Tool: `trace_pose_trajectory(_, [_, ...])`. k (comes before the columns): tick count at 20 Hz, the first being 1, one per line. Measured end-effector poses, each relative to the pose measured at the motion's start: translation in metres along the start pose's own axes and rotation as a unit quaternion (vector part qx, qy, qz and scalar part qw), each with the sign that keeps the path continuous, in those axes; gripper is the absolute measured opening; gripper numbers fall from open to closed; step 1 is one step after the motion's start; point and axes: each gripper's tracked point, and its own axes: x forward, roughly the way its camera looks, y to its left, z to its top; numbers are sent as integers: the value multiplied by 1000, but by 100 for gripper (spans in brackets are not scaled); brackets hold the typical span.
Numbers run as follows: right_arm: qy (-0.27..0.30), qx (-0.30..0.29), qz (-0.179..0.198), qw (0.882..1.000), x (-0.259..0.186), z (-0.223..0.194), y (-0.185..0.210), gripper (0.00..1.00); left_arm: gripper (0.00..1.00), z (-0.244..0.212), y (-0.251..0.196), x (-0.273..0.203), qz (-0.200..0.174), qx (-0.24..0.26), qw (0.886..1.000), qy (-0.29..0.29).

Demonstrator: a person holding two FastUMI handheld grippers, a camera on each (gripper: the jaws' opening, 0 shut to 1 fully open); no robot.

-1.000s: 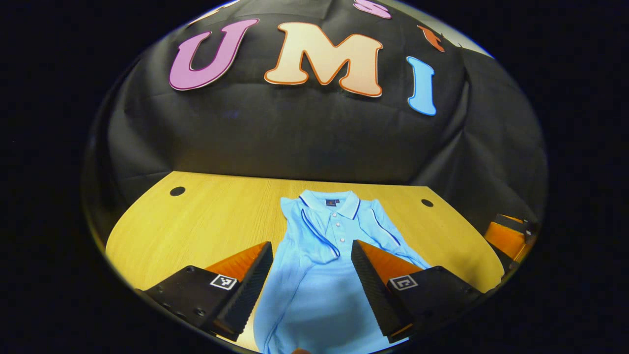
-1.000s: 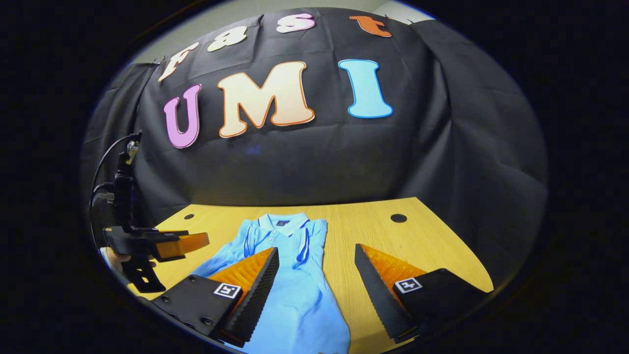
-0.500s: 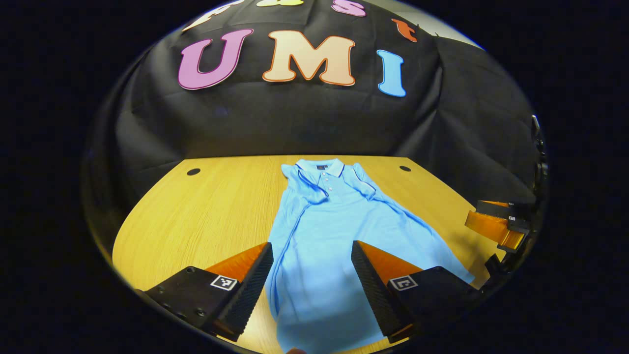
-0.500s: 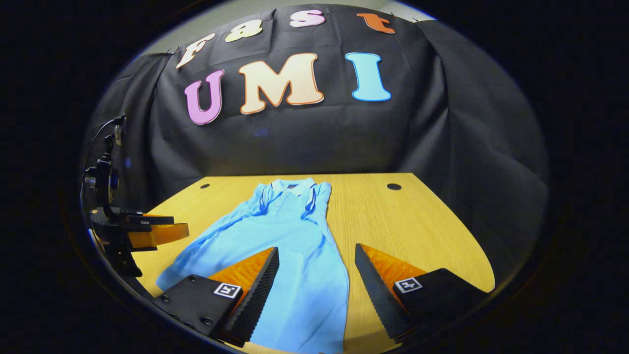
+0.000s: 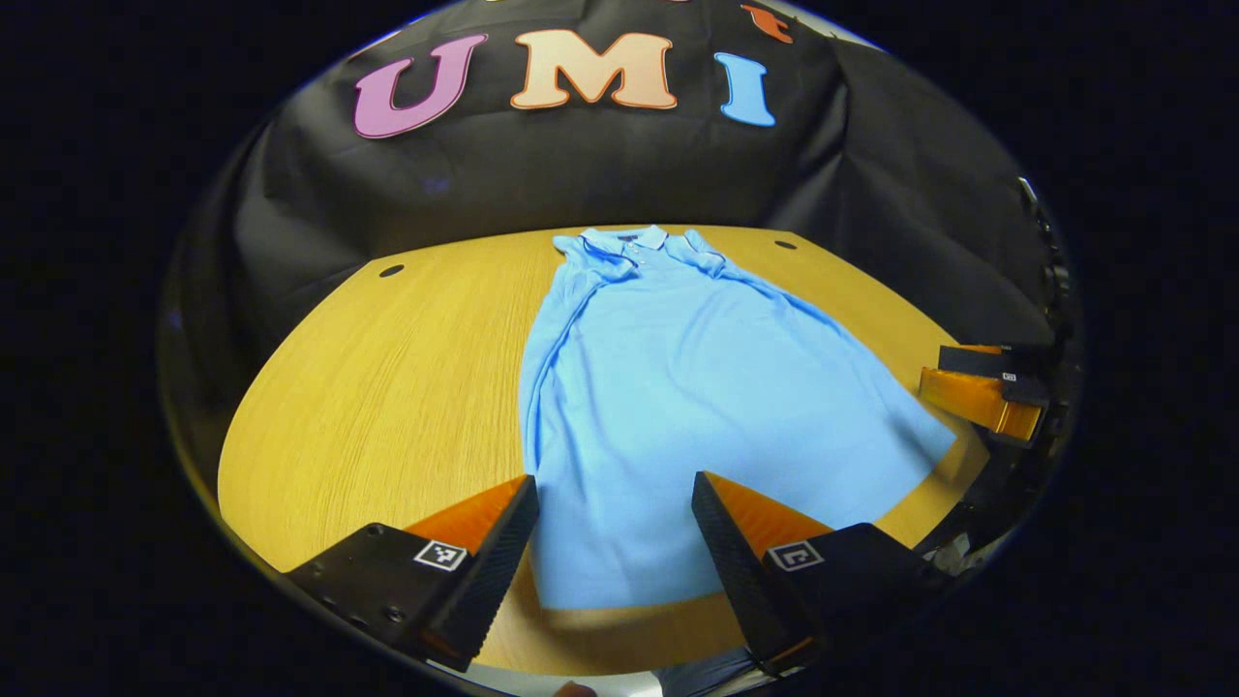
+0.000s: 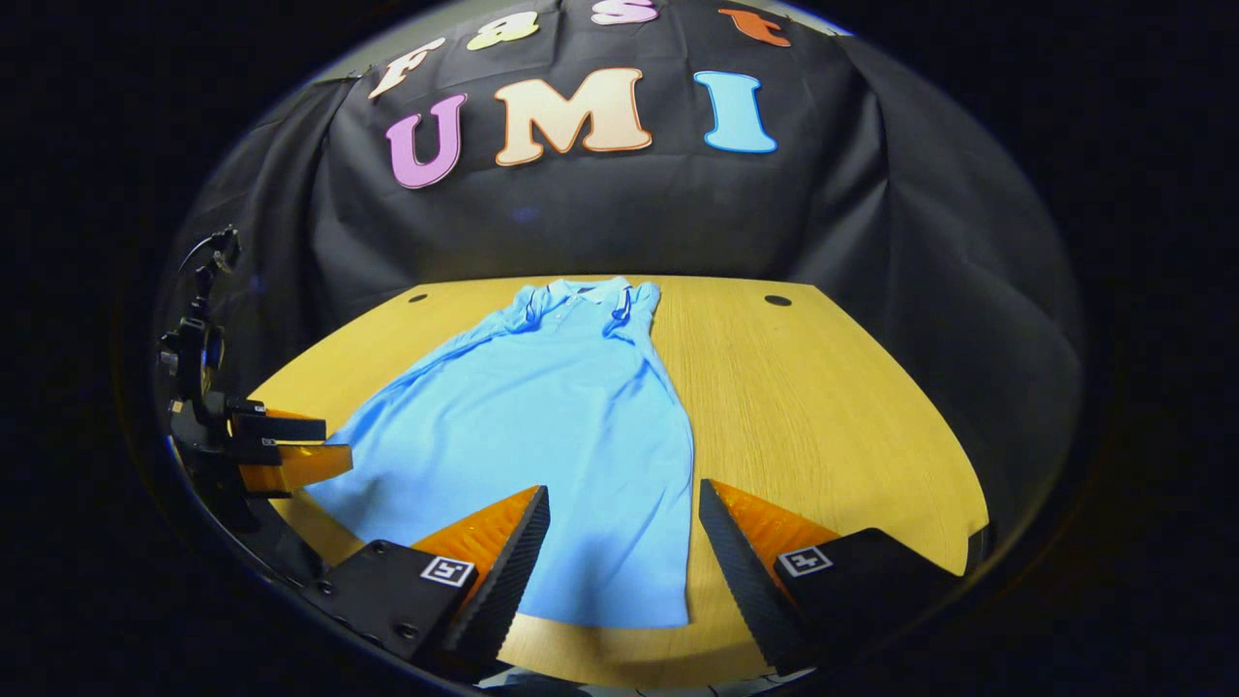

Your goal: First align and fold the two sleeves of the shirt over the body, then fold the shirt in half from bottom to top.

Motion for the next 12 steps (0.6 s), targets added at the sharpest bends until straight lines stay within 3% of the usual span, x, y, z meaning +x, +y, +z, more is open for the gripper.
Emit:
trace_pose_trajectory(2, [13,-12,-3,1000,1,-15,-2,93,96,-16,-2,0,-1,8,1000,14])
trace_pose_trajectory(4, [29,-17,-5,999,2,-31,-5,98,97,-18,0,0,3,25,1000,5])
trace_pose_trajectory(6, [46,-14,-6,999,3,-44,-6,93,97,-18,-1,0,1,24,1000,5])
trace_pose_trajectory(9, [62,5,-6,998,3,-52,-5,99,98,-21,-2,2,-8,15,1000,3])
trace_pose_trajectory(11, [68,-6,-1,998,1,-53,-2,94,98,-19,-4,3,-12,20,1000,0])
trace_pose_trajectory(12, [73,-9,1,997,2,-54,-1,99,97,-20,-6,2,-17,20,1000,-1])
